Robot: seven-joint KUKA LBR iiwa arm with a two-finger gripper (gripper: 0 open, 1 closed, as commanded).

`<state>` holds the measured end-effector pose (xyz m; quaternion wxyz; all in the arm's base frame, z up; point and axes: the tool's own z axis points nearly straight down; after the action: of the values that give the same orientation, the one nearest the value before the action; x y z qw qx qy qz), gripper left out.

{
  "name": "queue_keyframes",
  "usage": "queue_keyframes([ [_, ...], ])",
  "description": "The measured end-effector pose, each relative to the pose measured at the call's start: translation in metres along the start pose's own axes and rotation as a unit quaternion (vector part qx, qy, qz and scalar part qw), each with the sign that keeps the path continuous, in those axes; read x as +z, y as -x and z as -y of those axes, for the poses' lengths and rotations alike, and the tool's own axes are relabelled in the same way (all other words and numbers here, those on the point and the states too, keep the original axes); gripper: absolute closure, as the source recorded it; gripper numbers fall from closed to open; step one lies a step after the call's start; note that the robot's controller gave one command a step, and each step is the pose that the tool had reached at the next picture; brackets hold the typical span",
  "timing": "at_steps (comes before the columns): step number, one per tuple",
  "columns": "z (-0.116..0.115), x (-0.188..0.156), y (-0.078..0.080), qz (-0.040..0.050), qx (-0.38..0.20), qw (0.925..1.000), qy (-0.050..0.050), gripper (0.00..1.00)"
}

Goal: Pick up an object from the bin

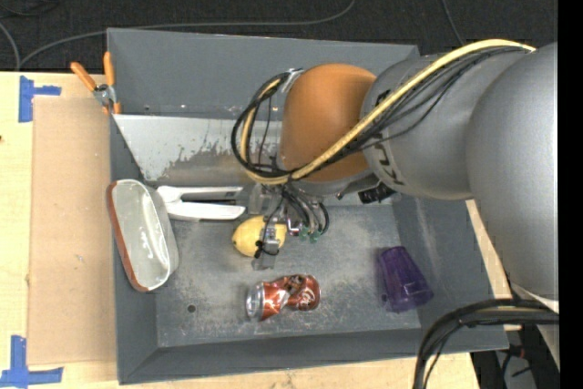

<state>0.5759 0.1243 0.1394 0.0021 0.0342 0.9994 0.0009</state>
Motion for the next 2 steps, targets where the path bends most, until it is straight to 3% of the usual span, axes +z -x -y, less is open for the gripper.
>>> queue_keyframes([
  [1,0.001,0.039,0.013,-0.0054,-0.168,0.9858,0.000,0.00],
  [2,0.028,0.071,0.020,-0.0002,-0.012,0.9999,0.000,0.00],
])
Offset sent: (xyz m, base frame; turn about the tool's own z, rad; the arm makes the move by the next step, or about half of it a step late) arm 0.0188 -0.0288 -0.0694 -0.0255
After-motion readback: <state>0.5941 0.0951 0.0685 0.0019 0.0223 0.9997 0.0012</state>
